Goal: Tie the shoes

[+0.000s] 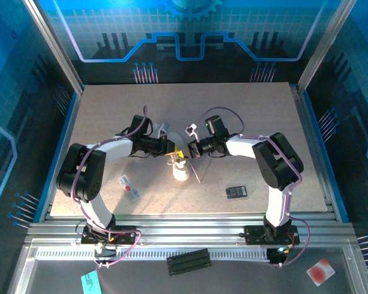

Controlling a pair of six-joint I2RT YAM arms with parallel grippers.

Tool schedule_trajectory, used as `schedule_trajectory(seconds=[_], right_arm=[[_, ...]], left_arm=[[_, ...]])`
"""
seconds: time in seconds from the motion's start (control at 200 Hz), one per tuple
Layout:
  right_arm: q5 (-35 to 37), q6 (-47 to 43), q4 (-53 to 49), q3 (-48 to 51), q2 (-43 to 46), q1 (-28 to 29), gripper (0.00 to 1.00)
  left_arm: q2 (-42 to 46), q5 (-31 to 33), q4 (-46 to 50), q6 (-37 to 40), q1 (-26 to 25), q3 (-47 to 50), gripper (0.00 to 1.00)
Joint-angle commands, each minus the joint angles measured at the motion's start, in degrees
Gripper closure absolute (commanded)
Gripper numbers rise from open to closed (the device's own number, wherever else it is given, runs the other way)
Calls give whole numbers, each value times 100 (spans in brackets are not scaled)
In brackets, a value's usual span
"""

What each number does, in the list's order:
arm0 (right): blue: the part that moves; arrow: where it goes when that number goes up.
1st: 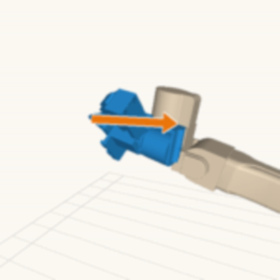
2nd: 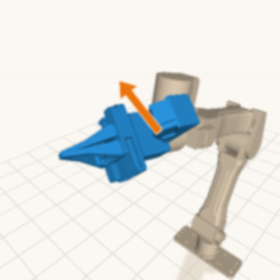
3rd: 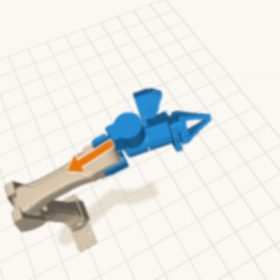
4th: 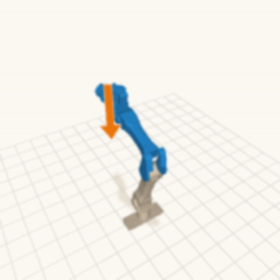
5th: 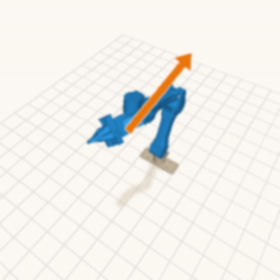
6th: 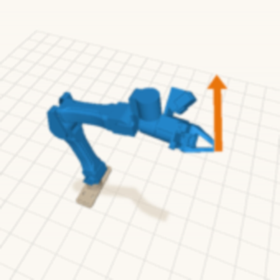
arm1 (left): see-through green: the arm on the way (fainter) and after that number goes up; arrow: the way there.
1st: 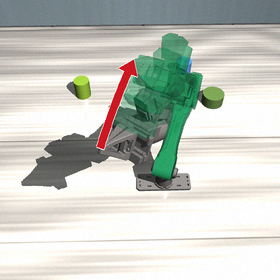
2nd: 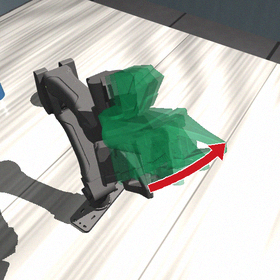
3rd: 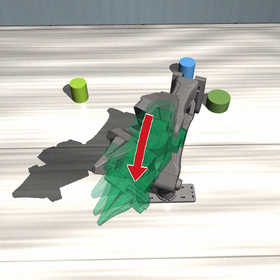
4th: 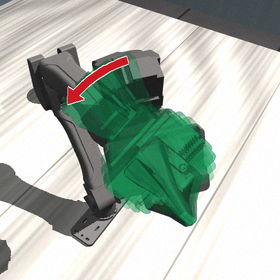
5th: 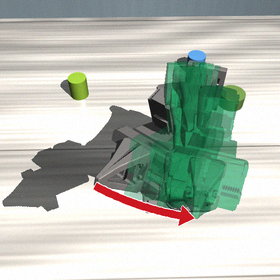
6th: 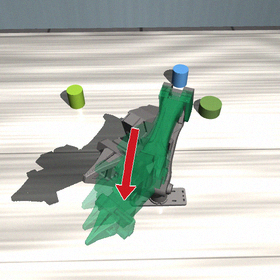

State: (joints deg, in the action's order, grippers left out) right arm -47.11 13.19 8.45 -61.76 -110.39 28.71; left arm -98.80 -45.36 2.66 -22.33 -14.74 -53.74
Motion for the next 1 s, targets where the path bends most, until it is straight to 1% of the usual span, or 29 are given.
schedule_trajectory(seconds=[0.0,0.255,0.44,0.655,0.771,0.996], right_arm=[[-81,-209,-135,96,286,-3,71],[-53,-394,-349,204,452,-198,71],[44,-358,-332,194,599,-373,70],[54,-221,-396,-425,293,-429,70],[-70,-209,-443,-894,-2,-408,66],[-114,-433,-1036,-1600,-514,-304,66]], left_arm=[[204,105,112,220,59,-63,100],[261,156,112,260,68,-32,100],[318,198,104,314,70,-19,100],[388,288,1,395,59,37,100],[440,326,-61,448,42,74,100],[414,345,-128,450,31,93,100]])
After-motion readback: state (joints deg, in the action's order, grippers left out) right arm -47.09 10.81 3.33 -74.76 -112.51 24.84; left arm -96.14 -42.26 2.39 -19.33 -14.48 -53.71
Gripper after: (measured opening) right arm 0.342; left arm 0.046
